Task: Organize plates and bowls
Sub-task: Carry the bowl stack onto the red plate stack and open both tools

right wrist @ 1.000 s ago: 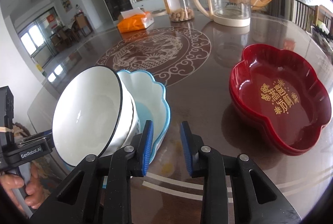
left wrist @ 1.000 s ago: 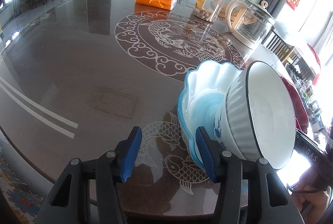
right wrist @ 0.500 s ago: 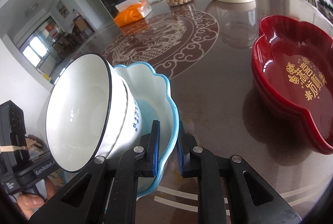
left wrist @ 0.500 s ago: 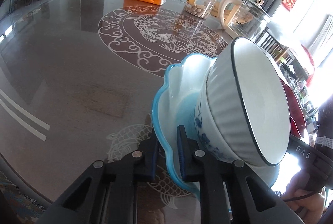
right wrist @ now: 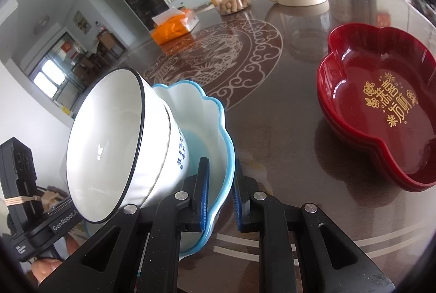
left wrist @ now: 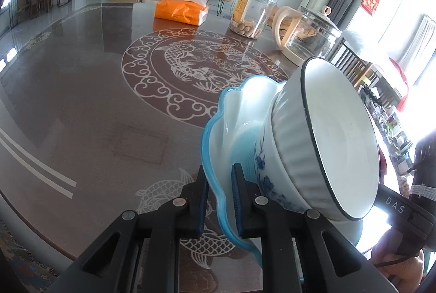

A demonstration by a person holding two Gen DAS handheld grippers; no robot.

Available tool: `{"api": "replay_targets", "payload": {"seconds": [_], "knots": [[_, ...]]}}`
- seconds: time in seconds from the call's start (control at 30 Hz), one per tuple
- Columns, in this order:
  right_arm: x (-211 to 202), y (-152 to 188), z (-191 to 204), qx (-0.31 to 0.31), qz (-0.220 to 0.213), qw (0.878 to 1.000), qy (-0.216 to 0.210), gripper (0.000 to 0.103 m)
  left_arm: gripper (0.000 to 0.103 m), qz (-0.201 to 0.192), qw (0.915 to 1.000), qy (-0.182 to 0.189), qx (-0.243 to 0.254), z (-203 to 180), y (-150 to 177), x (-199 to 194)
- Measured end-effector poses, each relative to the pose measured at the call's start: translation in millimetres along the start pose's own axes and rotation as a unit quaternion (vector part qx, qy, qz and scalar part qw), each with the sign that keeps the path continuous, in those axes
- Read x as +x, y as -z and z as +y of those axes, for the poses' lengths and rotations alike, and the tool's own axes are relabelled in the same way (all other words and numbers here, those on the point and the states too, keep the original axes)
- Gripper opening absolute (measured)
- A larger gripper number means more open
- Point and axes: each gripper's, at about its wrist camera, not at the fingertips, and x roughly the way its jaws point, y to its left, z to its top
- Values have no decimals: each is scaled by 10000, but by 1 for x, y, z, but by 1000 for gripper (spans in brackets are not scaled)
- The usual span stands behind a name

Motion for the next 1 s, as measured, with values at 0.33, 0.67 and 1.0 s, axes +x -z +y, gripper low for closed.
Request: {"api": "replay_targets", "payload": {"seconds": [0.33,0.67,1.0], "knots": [[-64,-37,-30,83,-558,9979,330,17,15,-15,9972,550,502,-84,-42,4],[-106,-67,-106,282,-932,9903,987,17,15,131,9914,1011,815,-176,-60,56],[-99,-66,-164,600,-813,9875,1210,17,15,443,9904,835,1004,-208,-39,98]]}}
